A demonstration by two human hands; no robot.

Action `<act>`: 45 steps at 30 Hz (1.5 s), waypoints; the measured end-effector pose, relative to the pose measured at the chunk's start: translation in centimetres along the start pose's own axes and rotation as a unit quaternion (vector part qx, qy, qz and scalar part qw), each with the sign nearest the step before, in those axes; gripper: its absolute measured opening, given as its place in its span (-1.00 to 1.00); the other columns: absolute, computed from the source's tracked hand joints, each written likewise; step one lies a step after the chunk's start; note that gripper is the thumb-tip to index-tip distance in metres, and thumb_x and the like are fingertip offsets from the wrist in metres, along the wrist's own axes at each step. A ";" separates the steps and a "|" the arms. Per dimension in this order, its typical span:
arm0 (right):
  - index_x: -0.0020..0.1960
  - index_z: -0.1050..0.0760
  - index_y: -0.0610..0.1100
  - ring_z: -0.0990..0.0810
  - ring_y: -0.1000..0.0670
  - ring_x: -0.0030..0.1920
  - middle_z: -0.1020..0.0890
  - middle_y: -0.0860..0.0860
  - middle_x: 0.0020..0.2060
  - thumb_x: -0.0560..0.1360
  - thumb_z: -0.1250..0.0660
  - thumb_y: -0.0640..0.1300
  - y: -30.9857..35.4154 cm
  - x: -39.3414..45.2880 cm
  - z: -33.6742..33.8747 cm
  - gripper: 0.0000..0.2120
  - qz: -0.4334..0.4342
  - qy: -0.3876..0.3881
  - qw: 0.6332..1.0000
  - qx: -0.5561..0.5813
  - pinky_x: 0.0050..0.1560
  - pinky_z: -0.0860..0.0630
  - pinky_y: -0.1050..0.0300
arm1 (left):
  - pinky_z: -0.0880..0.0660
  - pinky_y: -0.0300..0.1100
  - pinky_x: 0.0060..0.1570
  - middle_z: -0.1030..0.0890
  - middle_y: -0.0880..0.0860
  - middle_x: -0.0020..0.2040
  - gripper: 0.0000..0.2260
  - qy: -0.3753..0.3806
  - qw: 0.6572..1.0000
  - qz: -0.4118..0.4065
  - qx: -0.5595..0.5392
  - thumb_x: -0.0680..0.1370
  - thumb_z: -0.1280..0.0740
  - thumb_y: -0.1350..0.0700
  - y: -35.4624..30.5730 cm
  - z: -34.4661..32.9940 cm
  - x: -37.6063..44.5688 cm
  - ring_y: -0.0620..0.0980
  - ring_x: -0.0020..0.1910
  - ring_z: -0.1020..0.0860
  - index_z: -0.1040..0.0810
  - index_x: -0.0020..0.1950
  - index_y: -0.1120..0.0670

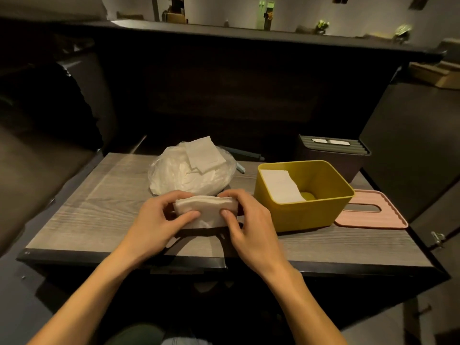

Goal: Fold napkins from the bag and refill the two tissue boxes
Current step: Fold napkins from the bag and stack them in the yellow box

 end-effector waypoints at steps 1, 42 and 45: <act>0.33 -0.49 0.06 -0.51 0.25 0.22 -0.57 0.23 0.20 0.64 -0.36 -0.14 0.8 0.4 0.6 -0.71 0.012 -0.001 1.000 -0.022 0.23 -0.57 0.20 | -0.59 -0.35 -0.09 -0.69 -0.22 -0.01 -0.77 0.007 1.000 0.000 -0.010 0.51 -0.52 0.12 -0.6 0.2 0.4 -0.18 -0.03 -0.66 -0.66 0.11 -0.13; 0.35 -0.47 0.15 -0.49 -0.06 0.32 -0.58 0.03 0.26 0.72 -0.12 0.08 -3.8 1.7 13.0 -0.74 -0.125 0.082 0.948 -0.282 0.44 -0.21 -0.18 | -0.34 -0.38 -0.14 -0.45 -0.06 0.17 -0.70 0.164 0.897 -0.191 0.364 0.61 -0.41 0.07 -13.4 -14.6 13.2 -0.15 0.03 -0.44 -0.61 0.34 0.08; 0.34 -0.50 0.13 -0.39 0.03 0.37 -0.48 0.06 0.32 0.72 -0.10 0.02 -2.1 1.7 14.4 -0.72 -0.074 0.026 0.961 -0.266 0.39 -0.15 -0.07 | -0.44 -0.31 0.08 -0.55 -0.01 0.22 -0.76 0.133 0.900 -0.229 0.345 0.62 -0.40 0.14 -15.4 -13.6 13.1 -0.13 0.09 -0.52 -0.65 0.28 0.09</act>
Point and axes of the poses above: each hand's wrist, its own x-axis towards the middle knuckle, its own z-axis out of the back of the hand, y = z × x, the point moved 9 cm from there along x, towards the middle knuckle
